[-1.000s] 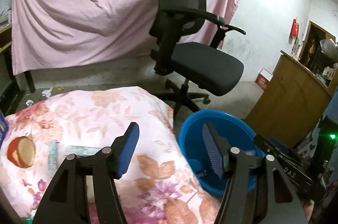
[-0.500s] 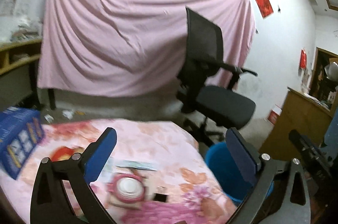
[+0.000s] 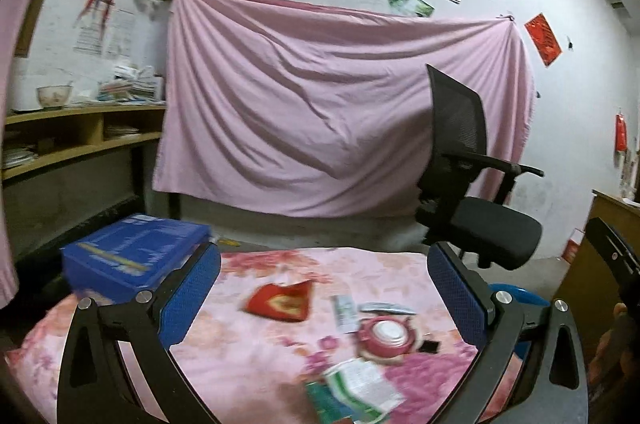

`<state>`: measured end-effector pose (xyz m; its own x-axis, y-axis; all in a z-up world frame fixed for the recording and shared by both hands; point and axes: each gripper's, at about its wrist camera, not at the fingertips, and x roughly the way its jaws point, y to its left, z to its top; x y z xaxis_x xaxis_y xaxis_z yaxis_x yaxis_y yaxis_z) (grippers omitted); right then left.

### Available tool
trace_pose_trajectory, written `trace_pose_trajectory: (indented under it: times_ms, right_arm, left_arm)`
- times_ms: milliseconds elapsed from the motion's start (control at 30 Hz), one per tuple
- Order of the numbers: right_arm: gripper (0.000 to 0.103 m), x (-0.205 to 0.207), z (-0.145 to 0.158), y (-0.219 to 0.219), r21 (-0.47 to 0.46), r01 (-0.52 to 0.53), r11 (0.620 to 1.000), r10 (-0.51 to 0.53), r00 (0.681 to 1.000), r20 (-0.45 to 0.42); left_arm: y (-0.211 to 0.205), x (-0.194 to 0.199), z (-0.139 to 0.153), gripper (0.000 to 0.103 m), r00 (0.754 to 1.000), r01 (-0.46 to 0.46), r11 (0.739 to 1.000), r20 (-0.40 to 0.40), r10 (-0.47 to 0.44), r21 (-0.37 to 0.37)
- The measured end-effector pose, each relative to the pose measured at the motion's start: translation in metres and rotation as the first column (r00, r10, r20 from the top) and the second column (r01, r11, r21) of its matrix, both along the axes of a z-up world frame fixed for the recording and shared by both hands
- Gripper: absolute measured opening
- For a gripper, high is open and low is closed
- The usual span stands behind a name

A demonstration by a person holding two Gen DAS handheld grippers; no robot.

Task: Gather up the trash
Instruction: 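Bring both tools back over the bed toward the remaining trash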

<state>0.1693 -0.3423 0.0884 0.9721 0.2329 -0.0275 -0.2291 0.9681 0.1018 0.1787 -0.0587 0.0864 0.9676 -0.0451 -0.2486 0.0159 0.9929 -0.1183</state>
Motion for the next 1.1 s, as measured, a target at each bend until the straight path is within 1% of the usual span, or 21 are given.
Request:
trace_pose_trajectory:
  times_ms: [67, 133, 300, 367, 467, 533, 633, 667, 700, 733, 767, 800, 833, 867, 900, 933, 967, 1000, 1033, 1067, 1100]
  right_arm:
    - [0.103, -0.001, -0.002, 0.012, -0.029, -0.022, 0.999, 0.022, 1.000, 0.001]
    - [0.103, 0.002, -0.006, 0.025, -0.068, -0.048, 0.997, 0.047, 0.999, -0.017]
    - [0.103, 0.008, -0.019, 0.049, -0.144, -0.098, 0.985, 0.089, 0.993, -0.073]
    - [0.103, 0.013, -0.023, 0.055, -0.169, -0.113, 0.979, 0.095, 0.989, -0.111]
    - [0.103, 0.021, -0.032, 0.060, -0.185, -0.143, 0.972, 0.109, 0.977, -0.182]
    - [0.103, 0.031, -0.038, 0.065, -0.195, -0.158, 0.968, 0.107, 0.963, -0.249]
    - [0.103, 0.040, -0.048, 0.069, -0.205, -0.164, 0.965, 0.094, 0.945, -0.312]
    - [0.102, 0.044, -0.051, 0.069, -0.206, -0.171, 0.963, 0.094, 0.936, -0.338]
    - [0.098, 0.047, -0.054, 0.070, -0.204, -0.180, 0.962, 0.095, 0.925, -0.368]
    - [0.096, 0.051, -0.057, 0.070, -0.200, -0.189, 0.961, 0.097, 0.913, -0.396]
    - [0.092, 0.054, -0.061, 0.070, -0.199, -0.192, 0.961, 0.093, 0.902, -0.421]
    - [0.090, 0.058, -0.064, 0.070, -0.197, -0.196, 0.961, 0.089, 0.890, -0.448]
    - [0.088, 0.062, -0.067, 0.070, -0.191, -0.206, 0.960, 0.093, 0.873, -0.478]
    - [0.085, 0.066, -0.071, 0.070, -0.185, -0.215, 0.959, 0.094, 0.856, -0.508]
    - [0.083, 0.069, -0.074, 0.070, -0.180, -0.221, 0.959, 0.095, 0.842, -0.531]
    - [0.082, 0.072, -0.077, 0.071, -0.175, -0.228, 0.958, 0.096, 0.828, -0.552]
    - [0.081, 0.073, -0.079, 0.070, -0.174, -0.231, 0.957, 0.095, 0.820, -0.564]
    - [0.079, 0.075, -0.080, 0.070, -0.173, -0.233, 0.957, 0.095, 0.815, -0.572]
    - [0.078, 0.076, -0.081, 0.071, -0.171, -0.236, 0.957, 0.095, 0.808, -0.581]
    - [0.077, 0.077, -0.081, 0.070, -0.170, -0.239, 0.956, 0.096, 0.803, -0.588]
    - [0.076, 0.078, -0.083, 0.071, -0.168, -0.242, 0.956, 0.096, 0.795, -0.598]
  left_arm:
    - [0.009, -0.006, -0.005, 0.101, 1.000, -0.014, 1.000, -0.005, 0.014, 0.005]
    - [0.016, -0.010, -0.010, 0.101, 1.000, -0.025, 1.000, -0.015, 0.025, 0.006]
    - [0.027, -0.011, -0.025, 0.101, 0.996, -0.041, 0.999, -0.082, 0.041, 0.006]
    - [0.031, -0.010, -0.031, 0.101, 0.992, -0.045, 0.999, -0.115, 0.044, -0.002]
    - [0.036, -0.005, -0.040, 0.101, 0.981, -0.053, 0.998, -0.186, 0.047, -0.029]
    - [0.037, -0.002, -0.046, 0.101, 0.972, -0.055, 0.997, -0.229, 0.043, -0.047]
    - [0.037, 0.005, -0.054, 0.100, 0.953, -0.040, 0.996, -0.301, 0.015, -0.077]
    - [0.035, 0.007, -0.057, 0.100, 0.947, -0.030, 0.996, -0.321, 0.001, -0.087]
    - [0.034, 0.009, -0.060, 0.099, 0.940, -0.018, 0.996, -0.340, -0.015, -0.093]
    - [0.032, 0.012, -0.061, 0.094, 0.933, 0.000, 0.995, -0.359, -0.036, -0.101]
    - [0.030, 0.015, -0.064, 0.086, 0.923, 0.020, 0.994, -0.380, -0.061, -0.110]
    - [0.028, 0.019, -0.067, 0.082, 0.906, 0.049, 0.991, -0.412, -0.095, -0.121]
    - [0.026, 0.022, -0.070, 0.074, 0.893, 0.067, 0.989, -0.434, -0.118, -0.131]
    - [0.024, 0.025, -0.074, 0.065, 0.873, 0.087, 0.985, -0.465, -0.146, -0.146]
    - [0.022, 0.029, -0.080, 0.060, 0.853, 0.102, 0.981, -0.493, -0.171, -0.163]
    - [0.019, 0.033, -0.084, 0.052, 0.836, 0.111, 0.977, -0.515, -0.189, -0.180]
    - [0.019, 0.035, -0.087, 0.045, 0.823, 0.115, 0.974, -0.531, -0.202, -0.193]
    - [0.018, 0.037, -0.091, 0.041, 0.809, 0.117, 0.970, -0.546, -0.217, -0.212]
    - [0.018, 0.039, -0.095, 0.036, 0.797, 0.116, 0.964, -0.557, -0.233, -0.237]
    - [0.017, 0.040, -0.096, 0.033, 0.790, 0.116, 0.961, -0.563, -0.242, -0.250]
    - [0.016, 0.042, -0.098, 0.028, 0.782, 0.119, 0.957, -0.569, -0.255, -0.265]
